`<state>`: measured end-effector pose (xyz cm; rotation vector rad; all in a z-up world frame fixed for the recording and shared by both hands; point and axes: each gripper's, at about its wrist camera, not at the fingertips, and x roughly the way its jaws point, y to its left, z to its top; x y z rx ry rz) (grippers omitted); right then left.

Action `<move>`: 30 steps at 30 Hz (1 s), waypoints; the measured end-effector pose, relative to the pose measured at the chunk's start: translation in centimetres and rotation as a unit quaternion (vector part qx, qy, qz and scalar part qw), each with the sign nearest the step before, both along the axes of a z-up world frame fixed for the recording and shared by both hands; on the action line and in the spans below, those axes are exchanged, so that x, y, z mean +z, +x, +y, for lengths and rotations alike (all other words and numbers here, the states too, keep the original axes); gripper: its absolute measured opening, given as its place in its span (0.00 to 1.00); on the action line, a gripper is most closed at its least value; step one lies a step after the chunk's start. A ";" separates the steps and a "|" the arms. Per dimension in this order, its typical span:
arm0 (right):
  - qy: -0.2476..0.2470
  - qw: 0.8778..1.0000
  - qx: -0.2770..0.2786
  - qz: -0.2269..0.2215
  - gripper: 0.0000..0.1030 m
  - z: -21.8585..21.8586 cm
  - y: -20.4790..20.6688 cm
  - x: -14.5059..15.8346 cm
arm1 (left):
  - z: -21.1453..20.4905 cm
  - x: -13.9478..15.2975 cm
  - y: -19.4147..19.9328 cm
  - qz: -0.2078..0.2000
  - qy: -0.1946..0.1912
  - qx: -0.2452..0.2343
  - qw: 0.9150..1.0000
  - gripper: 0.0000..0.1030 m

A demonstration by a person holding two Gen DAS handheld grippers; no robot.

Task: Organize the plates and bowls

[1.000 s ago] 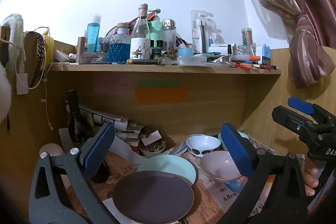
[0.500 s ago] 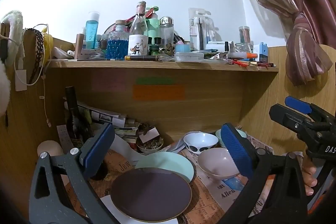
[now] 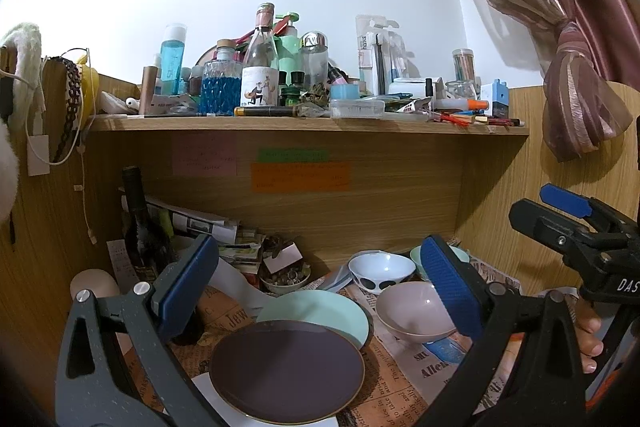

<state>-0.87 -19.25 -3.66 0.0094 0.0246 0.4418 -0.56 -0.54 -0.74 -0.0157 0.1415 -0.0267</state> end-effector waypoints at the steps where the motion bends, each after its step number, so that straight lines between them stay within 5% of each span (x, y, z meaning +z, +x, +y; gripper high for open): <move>1: 0.000 1.000 0.000 0.000 1.00 0.0 0.0 0.0 | 0.0 0.0 0.1 0.001 0.000 0.000 1.000 1.00; 30: 0.006 1.000 0.000 0.003 1.00 -0.4 -0.1 -0.1 | -0.1 -0.2 0.4 0.004 0.003 -0.001 1.000 1.00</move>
